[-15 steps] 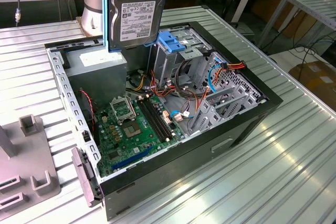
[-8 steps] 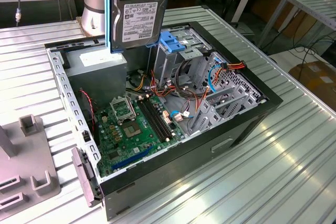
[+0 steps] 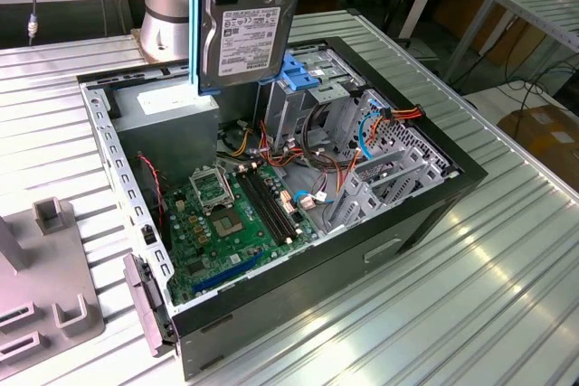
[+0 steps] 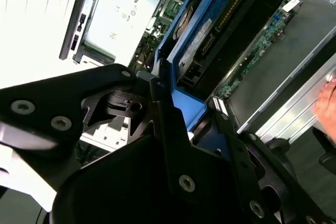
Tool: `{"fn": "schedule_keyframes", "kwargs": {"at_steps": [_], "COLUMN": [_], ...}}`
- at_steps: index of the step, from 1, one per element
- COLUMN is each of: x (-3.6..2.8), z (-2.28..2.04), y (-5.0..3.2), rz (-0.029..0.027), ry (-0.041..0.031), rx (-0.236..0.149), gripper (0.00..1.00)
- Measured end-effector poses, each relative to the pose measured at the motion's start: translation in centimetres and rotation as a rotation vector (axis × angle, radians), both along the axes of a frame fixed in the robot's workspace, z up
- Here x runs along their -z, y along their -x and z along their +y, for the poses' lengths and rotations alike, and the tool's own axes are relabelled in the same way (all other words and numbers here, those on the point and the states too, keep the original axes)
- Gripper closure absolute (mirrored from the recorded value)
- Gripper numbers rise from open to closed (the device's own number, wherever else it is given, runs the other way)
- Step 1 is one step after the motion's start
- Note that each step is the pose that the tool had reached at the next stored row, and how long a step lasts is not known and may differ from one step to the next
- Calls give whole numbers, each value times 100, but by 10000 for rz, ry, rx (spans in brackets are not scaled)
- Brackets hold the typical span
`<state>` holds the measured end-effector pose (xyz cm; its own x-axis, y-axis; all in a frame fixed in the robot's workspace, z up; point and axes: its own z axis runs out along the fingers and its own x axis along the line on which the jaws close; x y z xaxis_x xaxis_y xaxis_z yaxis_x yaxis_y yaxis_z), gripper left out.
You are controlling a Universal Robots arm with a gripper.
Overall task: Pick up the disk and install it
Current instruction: 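Insert the disk into the insertion slot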
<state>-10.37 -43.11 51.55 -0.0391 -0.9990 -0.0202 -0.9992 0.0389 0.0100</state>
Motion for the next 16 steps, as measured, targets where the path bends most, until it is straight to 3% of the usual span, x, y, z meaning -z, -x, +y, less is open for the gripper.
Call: {"fn": "schedule_keyframes", "kwargs": {"at_steps": [16], "x": [6], "z": [-95], "y": [-62], "rz": [0], "ry": [0], "rx": [-1], "gripper": [63]}}
